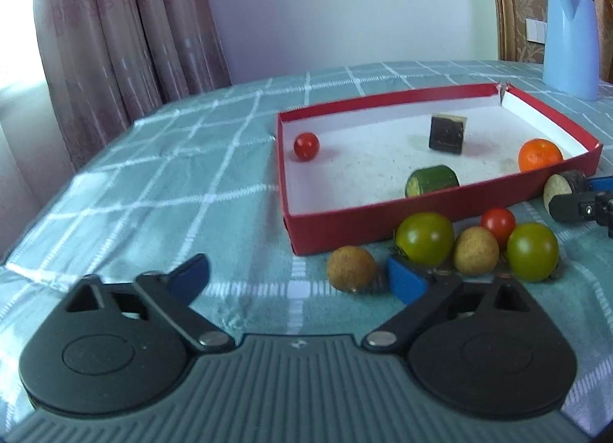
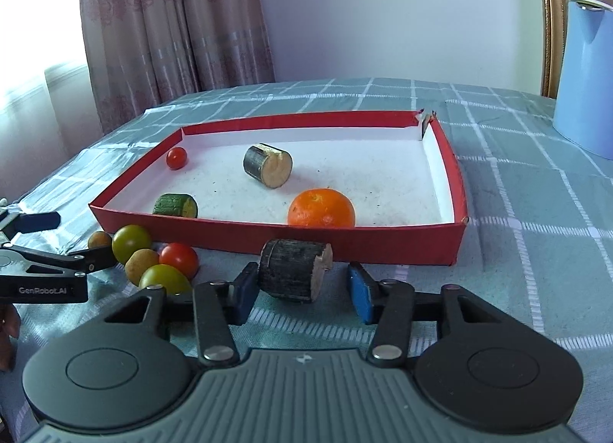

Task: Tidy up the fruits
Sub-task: 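Grasp the dark bark log piece with the right tool while the left tool grasps a brown round fruit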

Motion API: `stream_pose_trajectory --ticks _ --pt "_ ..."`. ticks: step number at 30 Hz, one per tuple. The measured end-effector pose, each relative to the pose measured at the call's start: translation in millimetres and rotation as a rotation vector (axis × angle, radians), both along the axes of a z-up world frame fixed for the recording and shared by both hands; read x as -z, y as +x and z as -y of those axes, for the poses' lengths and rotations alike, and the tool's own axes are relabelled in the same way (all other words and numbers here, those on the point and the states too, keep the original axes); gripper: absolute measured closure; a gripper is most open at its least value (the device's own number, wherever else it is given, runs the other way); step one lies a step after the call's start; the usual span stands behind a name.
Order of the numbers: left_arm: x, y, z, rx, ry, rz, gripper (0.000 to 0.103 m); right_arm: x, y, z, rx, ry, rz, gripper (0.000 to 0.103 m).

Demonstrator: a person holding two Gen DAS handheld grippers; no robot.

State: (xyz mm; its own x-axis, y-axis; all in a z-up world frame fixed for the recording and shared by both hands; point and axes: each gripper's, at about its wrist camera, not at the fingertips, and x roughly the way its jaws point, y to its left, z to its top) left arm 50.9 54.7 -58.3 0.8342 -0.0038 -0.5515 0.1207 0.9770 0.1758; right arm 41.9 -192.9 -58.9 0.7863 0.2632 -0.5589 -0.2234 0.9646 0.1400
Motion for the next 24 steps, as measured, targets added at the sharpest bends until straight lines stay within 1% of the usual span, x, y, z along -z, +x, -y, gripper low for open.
stream_pose_trajectory --ticks 1,2,3,7,10,12,13,14,15,16,18,24 --pt "-0.3 -0.6 -0.7 -0.002 -0.007 0.003 0.01 0.2 0.0 -0.7 -0.005 -0.001 -0.001 0.062" --pt "-0.5 -2.4 -1.5 -0.006 -0.007 0.007 0.014 0.4 -0.1 -1.2 -0.008 -0.003 -0.001 0.063" --pt "-0.4 -3.3 -1.5 -0.005 -0.008 0.01 0.016 0.5 -0.2 -1.5 -0.009 -0.004 -0.001 0.063" --pt "-0.7 -5.5 -0.8 0.005 -0.006 0.017 0.023 0.5 0.1 -1.8 -0.01 -0.006 0.0 0.063" --pt "-0.8 -6.2 -0.2 0.019 -0.016 0.017 0.031 0.7 0.1 -1.6 -0.01 -0.01 0.0 0.063" --pt "-1.0 -8.6 1.4 0.045 -0.024 0.021 0.05 0.7 -0.2 -1.7 -0.009 -0.015 0.001 0.063" --pt "-0.9 -10.4 3.0 0.063 -0.022 0.025 0.054 0.5 -0.1 -2.3 -0.009 -0.015 0.002 0.064" --pt "-0.7 -12.1 5.1 0.074 -0.015 0.03 0.062 0.5 -0.1 -2.3 -0.009 -0.013 0.003 0.068" --pt "-0.2 -13.1 7.1 0.077 -0.007 0.033 0.066 0.6 -0.5 -2.1 -0.012 -0.009 0.003 0.069" --pt "0.1 -13.7 9.1 0.077 0.001 0.036 0.068 0.6 -1.1 -2.7 -0.012 -0.013 0.005 0.069" --pt "0.8 -13.7 10.3 0.081 0.002 0.036 0.079 0.5 -1.6 -2.8 -0.011 -0.015 0.007 0.069" --pt "0.0 -14.0 8.0 0.061 -0.02 0.038 0.079 -0.5 -3.5 -1.7 -0.005 -0.007 0.014 0.07"
